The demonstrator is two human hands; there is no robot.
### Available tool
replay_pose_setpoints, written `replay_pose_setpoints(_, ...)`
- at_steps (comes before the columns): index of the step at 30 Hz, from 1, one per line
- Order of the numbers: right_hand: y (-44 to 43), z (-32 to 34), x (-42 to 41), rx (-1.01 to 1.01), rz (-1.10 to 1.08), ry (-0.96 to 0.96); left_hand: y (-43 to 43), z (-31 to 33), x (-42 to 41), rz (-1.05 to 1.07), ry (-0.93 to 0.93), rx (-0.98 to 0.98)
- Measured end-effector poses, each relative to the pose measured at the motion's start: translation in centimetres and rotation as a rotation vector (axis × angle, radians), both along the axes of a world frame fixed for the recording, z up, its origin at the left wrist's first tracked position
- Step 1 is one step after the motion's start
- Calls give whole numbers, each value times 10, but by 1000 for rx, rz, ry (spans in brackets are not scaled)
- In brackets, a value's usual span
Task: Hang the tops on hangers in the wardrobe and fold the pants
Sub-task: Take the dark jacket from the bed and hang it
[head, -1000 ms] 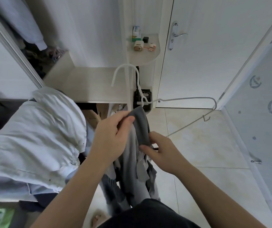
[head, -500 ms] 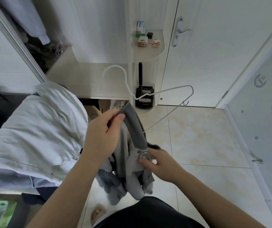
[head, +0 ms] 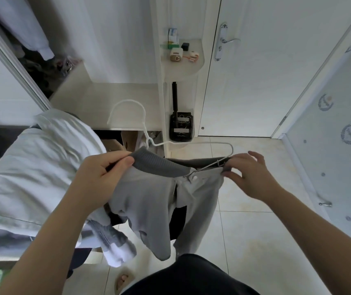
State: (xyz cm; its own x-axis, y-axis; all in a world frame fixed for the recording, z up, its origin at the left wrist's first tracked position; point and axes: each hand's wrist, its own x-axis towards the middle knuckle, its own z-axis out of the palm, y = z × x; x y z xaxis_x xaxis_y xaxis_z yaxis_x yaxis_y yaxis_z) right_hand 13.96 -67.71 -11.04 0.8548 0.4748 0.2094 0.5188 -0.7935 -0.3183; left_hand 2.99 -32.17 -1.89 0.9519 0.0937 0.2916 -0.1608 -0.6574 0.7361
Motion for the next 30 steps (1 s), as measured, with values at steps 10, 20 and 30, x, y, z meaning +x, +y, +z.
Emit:
replay_pose_setpoints(10, -9, 60, 29, 126, 55, 49, 9, -10, 16, -65, 161, 233)
replay_pose_setpoints(20, 74, 149, 6, -199, 254, 401, -62, -19, 46, -123, 68, 264)
replay_pose_setpoints(30, 85, 166, 12, -354, 290, 442, -74, -27, 57, -149, 109, 293)
